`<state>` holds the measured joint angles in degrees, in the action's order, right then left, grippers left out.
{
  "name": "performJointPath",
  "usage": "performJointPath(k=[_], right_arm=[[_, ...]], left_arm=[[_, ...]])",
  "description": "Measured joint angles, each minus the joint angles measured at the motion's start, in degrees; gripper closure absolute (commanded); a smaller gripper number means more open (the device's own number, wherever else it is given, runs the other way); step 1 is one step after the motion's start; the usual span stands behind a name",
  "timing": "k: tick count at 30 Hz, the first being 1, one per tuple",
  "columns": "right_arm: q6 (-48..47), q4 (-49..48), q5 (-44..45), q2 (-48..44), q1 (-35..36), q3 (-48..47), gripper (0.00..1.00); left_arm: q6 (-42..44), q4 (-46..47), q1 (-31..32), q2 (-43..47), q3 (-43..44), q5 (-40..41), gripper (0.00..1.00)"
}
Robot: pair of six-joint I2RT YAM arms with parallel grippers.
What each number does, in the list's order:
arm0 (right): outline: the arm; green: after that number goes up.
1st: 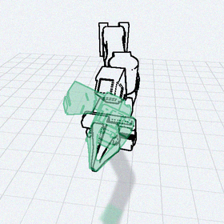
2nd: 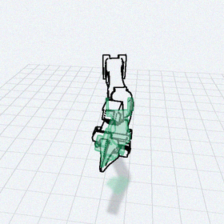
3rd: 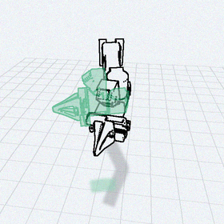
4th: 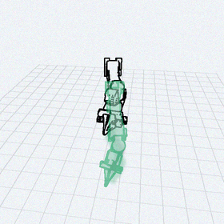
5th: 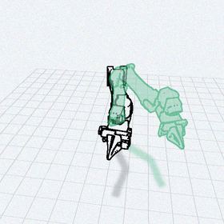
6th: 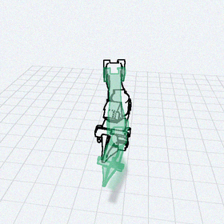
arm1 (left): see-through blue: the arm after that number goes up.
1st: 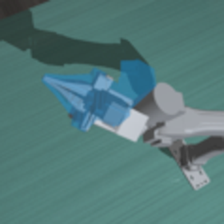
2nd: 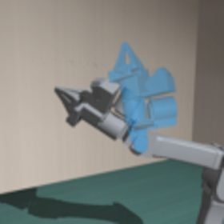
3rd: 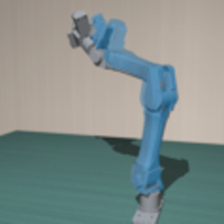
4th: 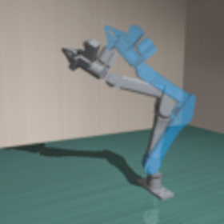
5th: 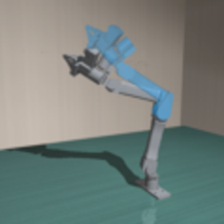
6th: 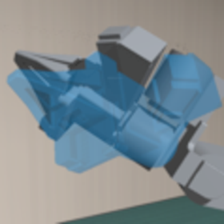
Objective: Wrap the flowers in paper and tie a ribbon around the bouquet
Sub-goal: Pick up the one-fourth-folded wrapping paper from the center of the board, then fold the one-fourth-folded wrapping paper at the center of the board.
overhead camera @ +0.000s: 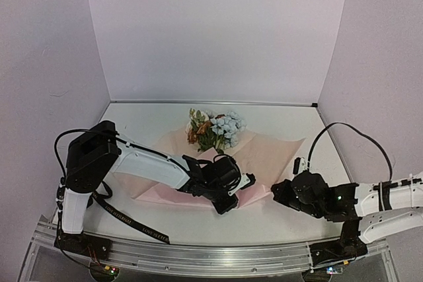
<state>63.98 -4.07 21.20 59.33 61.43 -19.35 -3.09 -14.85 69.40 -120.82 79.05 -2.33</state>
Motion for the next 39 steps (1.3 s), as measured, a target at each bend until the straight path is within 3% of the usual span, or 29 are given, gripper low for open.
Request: performJointPath(k=[8, 19, 27, 34, 39], right_arm=[[-11.8, 11.0, -2.9, 0.3, 2.3, -11.1, 1.0], [-19.2, 19.8, -4.0, -0.6, 2.4, -12.2, 1.0], [-21.8, 27.3, -0.3, -6.2, 2.5, -12.1, 1.0], [-23.0, 33.3, 3.6, -10.8, 2.5, -11.1, 1.0], [-24.4, 37.0, 5.3, -13.0, 2.5, -10.8, 1.0]], left_arm=[[-2.1, 3.7, 0.0, 0.0, -1.4, -0.8, 0.78], [-5.5, 7.4, -0.7, 3.4, -6.2, -2.0, 0.75], [-10.1, 7.4, -2.3, 16.2, -14.4, -2.3, 0.73], [-16.6, 6.0, -2.4, 30.4, -28.6, -3.6, 0.75], [-21.1, 3.1, -2.4, 35.9, -36.6, -4.3, 0.8]])
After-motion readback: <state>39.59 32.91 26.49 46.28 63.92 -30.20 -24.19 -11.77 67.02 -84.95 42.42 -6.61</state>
